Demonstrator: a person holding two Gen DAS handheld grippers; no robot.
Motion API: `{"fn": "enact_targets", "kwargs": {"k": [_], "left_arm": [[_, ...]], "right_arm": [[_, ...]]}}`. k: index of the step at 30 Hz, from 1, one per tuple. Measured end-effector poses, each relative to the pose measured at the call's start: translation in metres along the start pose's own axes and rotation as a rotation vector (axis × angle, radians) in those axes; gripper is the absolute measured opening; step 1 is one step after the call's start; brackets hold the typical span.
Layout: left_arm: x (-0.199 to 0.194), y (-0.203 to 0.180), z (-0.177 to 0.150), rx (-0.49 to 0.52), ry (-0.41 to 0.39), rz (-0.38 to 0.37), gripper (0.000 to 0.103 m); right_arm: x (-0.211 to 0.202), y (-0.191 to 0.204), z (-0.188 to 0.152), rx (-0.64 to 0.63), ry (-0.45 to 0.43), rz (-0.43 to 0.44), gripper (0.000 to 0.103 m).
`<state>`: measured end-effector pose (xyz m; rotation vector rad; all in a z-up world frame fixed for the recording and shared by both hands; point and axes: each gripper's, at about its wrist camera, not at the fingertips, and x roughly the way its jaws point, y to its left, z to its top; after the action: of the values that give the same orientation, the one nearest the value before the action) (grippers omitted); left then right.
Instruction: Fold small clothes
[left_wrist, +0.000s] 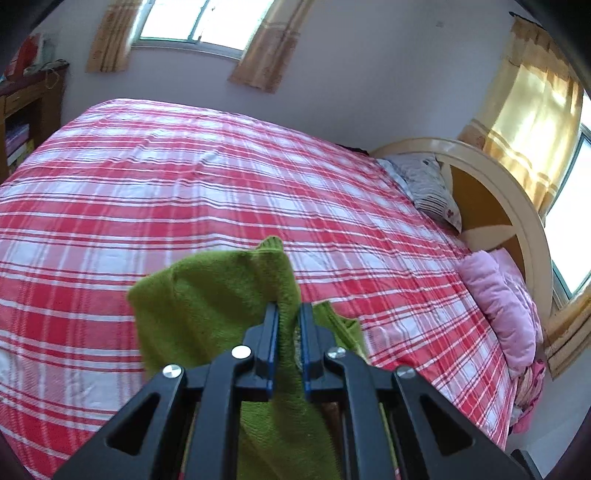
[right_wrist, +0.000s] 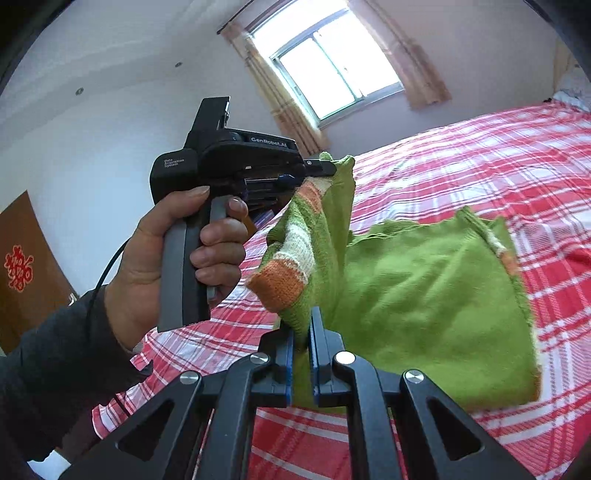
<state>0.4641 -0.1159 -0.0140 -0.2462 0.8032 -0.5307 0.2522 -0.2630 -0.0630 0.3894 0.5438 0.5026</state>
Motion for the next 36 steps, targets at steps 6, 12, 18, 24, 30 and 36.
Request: {"fn": "enact_targets", "kwargs": {"k": [6, 12, 18, 24, 30, 36], "left_arm": [[0.020, -0.026, -0.004, 0.049, 0.024, -0.023, 0.010], [0.049, -0.050, -0.012, 0.080, 0.066, -0.026, 0.010], [0.080, -0.070, -0.024, 0.119, 0.104, -0.017, 0.010], [0.093, -0.086, -0.037, 0.176, 0.109, -0.043, 0.013], [0.070, -0.089, -0.040, 0.211, 0.077, -0.053, 0.045], [0.010, -0.063, -0.072, 0.302, -0.035, 0.071, 0.070]], "right_arm": [[-0.017, -0.022, -0.006, 0.059, -0.019, -0.023, 0.006], [-0.035, -0.049, -0.015, 0.139, -0.034, -0.046, 0.006], [-0.044, -0.068, -0.025, 0.198, -0.038, -0.073, 0.006], [-0.048, -0.077, -0.035, 0.246, -0.051, -0.103, 0.006], [-0.048, -0.091, -0.043, 0.320, -0.021, -0.139, 0.006], [-0.062, -0.093, -0.052, 0.365, -0.030, -0.158, 0.032]]}}
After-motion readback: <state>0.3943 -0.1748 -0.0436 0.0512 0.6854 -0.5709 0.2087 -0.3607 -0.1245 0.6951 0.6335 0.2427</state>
